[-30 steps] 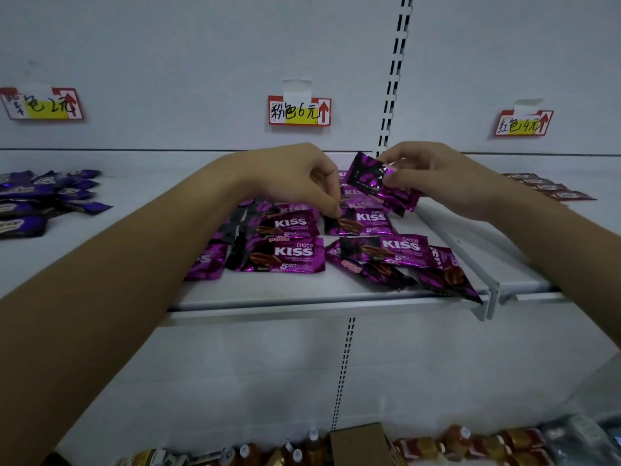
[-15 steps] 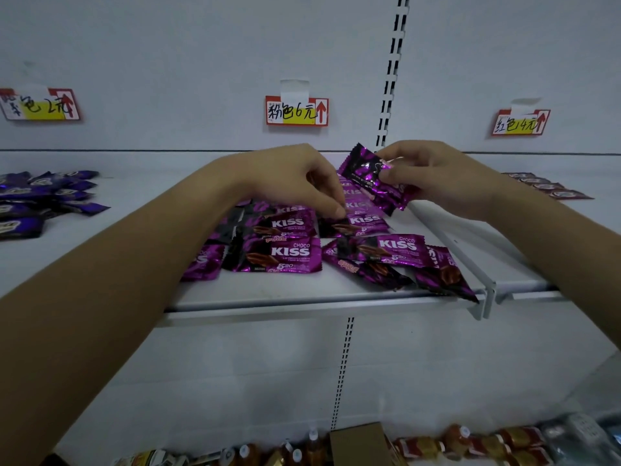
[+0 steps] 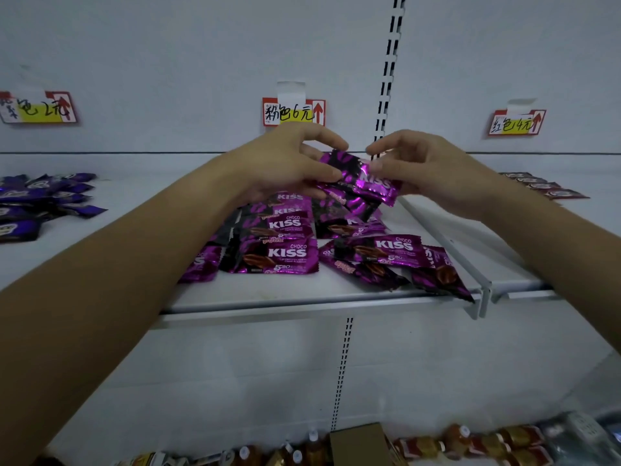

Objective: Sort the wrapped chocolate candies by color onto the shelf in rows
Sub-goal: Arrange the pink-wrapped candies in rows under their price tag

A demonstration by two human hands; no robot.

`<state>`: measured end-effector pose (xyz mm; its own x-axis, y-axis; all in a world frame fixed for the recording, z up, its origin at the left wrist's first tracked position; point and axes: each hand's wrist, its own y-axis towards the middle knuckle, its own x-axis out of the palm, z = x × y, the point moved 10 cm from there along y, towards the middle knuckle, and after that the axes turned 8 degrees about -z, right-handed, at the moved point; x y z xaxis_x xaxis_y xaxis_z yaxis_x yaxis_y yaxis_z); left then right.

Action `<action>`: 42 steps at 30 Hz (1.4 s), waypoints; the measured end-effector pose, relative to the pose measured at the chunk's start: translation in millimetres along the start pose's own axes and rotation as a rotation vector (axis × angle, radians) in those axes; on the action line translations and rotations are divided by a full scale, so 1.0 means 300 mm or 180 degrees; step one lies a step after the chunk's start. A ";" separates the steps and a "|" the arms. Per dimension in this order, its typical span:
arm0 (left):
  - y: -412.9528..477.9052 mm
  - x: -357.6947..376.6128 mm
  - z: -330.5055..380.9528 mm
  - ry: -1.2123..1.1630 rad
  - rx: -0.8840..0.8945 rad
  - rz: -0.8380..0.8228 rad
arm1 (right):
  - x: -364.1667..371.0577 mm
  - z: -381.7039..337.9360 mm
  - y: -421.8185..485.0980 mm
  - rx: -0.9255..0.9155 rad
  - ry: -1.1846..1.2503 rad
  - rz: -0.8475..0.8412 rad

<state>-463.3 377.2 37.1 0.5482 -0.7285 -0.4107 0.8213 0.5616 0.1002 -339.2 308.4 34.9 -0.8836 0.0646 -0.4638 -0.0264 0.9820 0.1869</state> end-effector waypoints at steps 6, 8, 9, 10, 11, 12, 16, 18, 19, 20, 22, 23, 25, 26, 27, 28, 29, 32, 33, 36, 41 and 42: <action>0.003 -0.082 -0.013 0.0053 0.0011 0.0476 | 0.021 -0.049 -0.090 0.0538 -0.1452 -0.0794; 0.006 -0.080 -0.012 0.0121 0.0021 0.0469 | 0.080 -0.019 -0.132 0.0833 -0.1633 -0.1416; 0.008 -0.081 -0.011 0.0155 0.0023 0.0467 | 0.097 -0.007 -0.144 0.0900 -0.1630 -0.1567; 0.009 -0.081 -0.010 0.0179 0.0027 0.0472 | 0.104 0.001 -0.147 0.0927 -0.1586 -0.1611; 0.010 -0.082 -0.010 0.0194 0.0032 0.0486 | 0.106 0.009 -0.148 0.0952 -0.1528 -0.1607; 0.011 -0.084 -0.010 0.0205 0.0036 0.0510 | 0.106 0.017 -0.148 0.0989 -0.1473 -0.1606; 0.016 -0.104 -0.018 0.0216 0.0030 0.0724 | 0.103 0.043 -0.147 0.1036 -0.1194 -0.1611; 0.016 -0.127 -0.023 0.0113 0.0051 0.0894 | 0.086 0.047 -0.139 0.0973 -0.1015 -0.1525; 0.014 -0.141 -0.023 0.0045 0.0076 0.0993 | 0.075 0.048 -0.135 0.0944 -0.0899 -0.1489; 0.011 -0.156 -0.023 -0.0024 0.0104 0.1098 | 0.062 0.048 -0.130 0.0933 -0.0734 -0.1456; 0.002 -0.181 -0.020 -0.0151 0.0169 0.1285 | 0.017 0.046 -0.111 0.0933 -0.0279 -0.1266; -0.001 -0.188 -0.018 -0.0185 0.0194 0.1348 | -0.022 0.046 -0.092 0.0937 -0.0066 -0.1039; -0.002 -0.191 -0.019 -0.0193 0.0207 0.1384 | -0.118 0.057 -0.040 0.0973 0.0160 -0.0456; -0.001 -0.186 -0.020 -0.0190 0.0199 0.1364 | -0.169 0.072 -0.010 0.1022 0.0211 -0.0151; 0.002 -0.180 -0.023 -0.0182 0.0185 0.1334 | -0.218 0.095 0.023 0.1101 0.0253 0.0145; 0.005 -0.173 -0.026 -0.0164 0.0171 0.1302 | -0.259 0.122 0.054 0.1207 0.0297 0.0412; 0.008 -0.167 -0.029 -0.0142 0.0162 0.1277 | -0.289 0.156 0.084 0.1331 0.0307 0.0629; 0.014 -0.163 -0.038 -0.0093 0.0134 0.1257 | -0.320 0.240 0.159 0.1671 0.0093 0.0987; 0.015 -0.163 -0.043 -0.0089 0.0121 0.1252 | -0.317 0.257 0.178 0.1736 -0.0044 0.1056; 0.022 -0.162 -0.056 -0.0009 0.0094 0.1230 | -0.295 0.275 0.224 0.1715 -0.0472 0.1201; 0.034 -0.157 -0.071 0.0109 0.0048 0.1176 | -0.275 0.284 0.272 0.1240 -0.1165 0.1268; 0.036 -0.157 -0.074 0.0146 0.0039 0.1167 | -0.271 0.286 0.273 0.1180 -0.1270 0.1263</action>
<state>-483.7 426.3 37.4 0.7990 -0.4613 -0.3857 0.5737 0.7771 0.2589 -229.5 398.8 13.4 -0.5510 0.4237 -0.7189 0.4897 0.8617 0.1326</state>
